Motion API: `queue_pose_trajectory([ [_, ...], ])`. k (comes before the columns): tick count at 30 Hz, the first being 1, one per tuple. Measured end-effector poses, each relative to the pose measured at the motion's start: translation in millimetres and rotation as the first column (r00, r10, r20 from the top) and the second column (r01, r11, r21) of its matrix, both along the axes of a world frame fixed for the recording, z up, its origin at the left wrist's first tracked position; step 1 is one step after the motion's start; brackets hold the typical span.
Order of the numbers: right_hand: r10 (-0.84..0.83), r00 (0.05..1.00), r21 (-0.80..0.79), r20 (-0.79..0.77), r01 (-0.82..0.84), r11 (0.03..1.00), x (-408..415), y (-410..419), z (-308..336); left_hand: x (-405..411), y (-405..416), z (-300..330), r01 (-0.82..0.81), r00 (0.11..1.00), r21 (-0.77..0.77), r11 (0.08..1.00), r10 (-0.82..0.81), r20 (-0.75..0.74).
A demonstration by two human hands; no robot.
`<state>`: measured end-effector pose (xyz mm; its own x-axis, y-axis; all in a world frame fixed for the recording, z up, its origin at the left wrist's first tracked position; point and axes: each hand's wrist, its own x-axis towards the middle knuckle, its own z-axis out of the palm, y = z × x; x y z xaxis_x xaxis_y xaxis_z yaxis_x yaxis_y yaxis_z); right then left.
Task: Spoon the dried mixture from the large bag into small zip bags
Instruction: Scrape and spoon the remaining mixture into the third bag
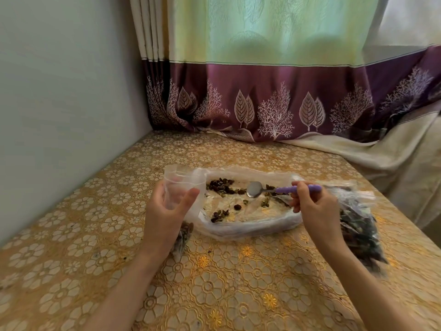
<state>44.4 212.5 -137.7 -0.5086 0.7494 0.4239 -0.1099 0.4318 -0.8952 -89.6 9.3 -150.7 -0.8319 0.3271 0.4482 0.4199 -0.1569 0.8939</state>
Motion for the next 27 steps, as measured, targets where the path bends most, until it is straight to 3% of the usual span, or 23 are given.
queue_pose_trajectory([
  [4, 0.026, 0.999, -0.014, 0.048, -0.026, 1.000, -0.3, -1.3, -5.4, -0.8, -0.8, -0.5, 0.013, 1.000, -0.005, 1.000, -0.013, 0.002],
  [10, 0.151, 0.988, -0.116, -0.040, -0.155, 0.981, 1.2, -14.5, -7.6, -1.6, -0.8, -0.7, 0.019, 1.000, -0.009, 1.000, -0.019, 0.006],
  [17, 0.313, 0.949, -0.223, -0.018, -0.309, 0.924, -1.5, -21.8, -11.3, -5.5, -2.7, -2.5, -0.018, 1.000, -0.015, 1.000, 0.018, 0.022],
  [23, 0.362, 0.932, -0.365, -0.012, -0.341, 0.866, -2.6, -19.7, -14.4, -5.5, -2.0, -1.9, -0.023, 1.000, -0.021, 1.000, 0.023, 0.016],
  [27, 0.301, 0.953, -0.462, -0.023, -0.277, 0.843, -3.4, -20.8, -13.5, -4.4, -1.9, -1.1, 0.009, 1.000, -0.039, 0.999, -0.009, 0.008],
])
